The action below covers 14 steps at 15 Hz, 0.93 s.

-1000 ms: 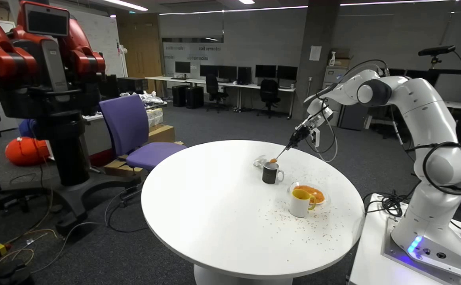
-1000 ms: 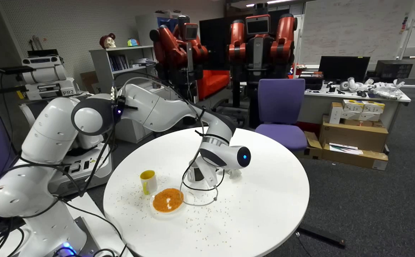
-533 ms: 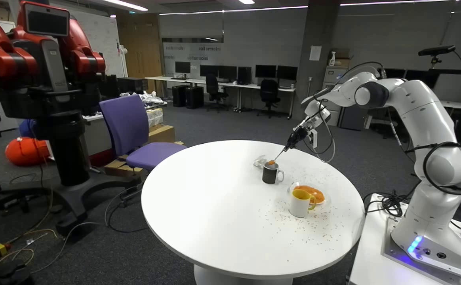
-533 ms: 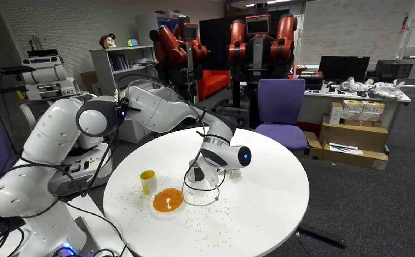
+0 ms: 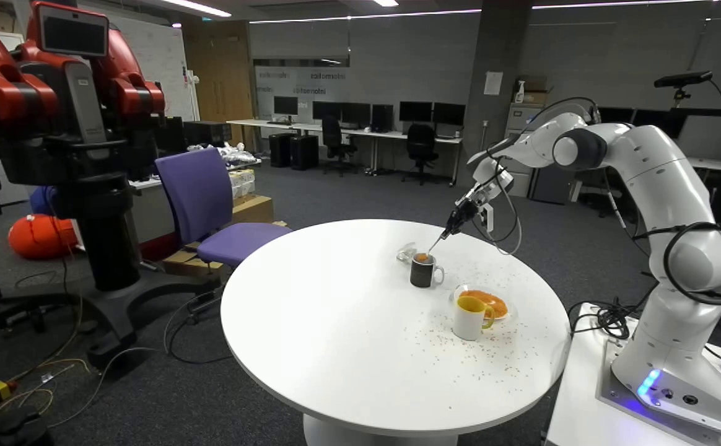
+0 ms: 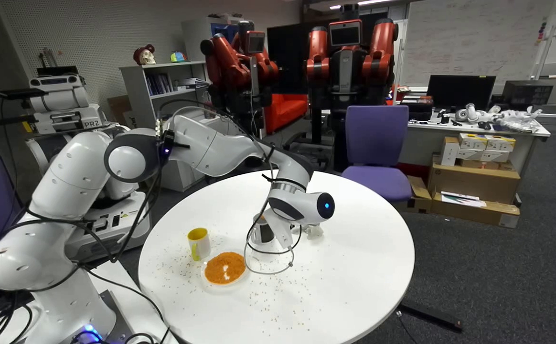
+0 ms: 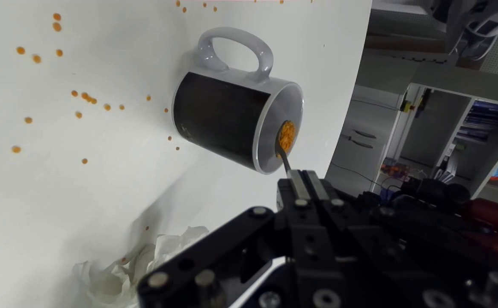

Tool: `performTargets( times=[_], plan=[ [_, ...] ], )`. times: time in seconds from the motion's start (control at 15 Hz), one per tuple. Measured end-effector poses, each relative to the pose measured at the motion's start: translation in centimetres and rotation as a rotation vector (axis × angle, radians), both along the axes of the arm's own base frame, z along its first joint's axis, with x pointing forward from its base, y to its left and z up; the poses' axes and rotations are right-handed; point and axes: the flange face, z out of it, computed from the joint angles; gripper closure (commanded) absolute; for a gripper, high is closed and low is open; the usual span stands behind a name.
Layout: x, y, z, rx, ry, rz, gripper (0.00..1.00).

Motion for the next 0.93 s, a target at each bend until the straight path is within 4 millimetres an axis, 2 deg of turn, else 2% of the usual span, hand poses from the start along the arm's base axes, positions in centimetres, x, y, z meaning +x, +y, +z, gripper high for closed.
performTargets(
  times=[0.47, 0.93],
  plan=[
    [1.0, 1.4, -0.5, -0.140, 0.028, 0.073, 0.99],
    [2.1, 2.8, 0.7, -0.200, 0.023, 0.137, 0.99]
  ],
)
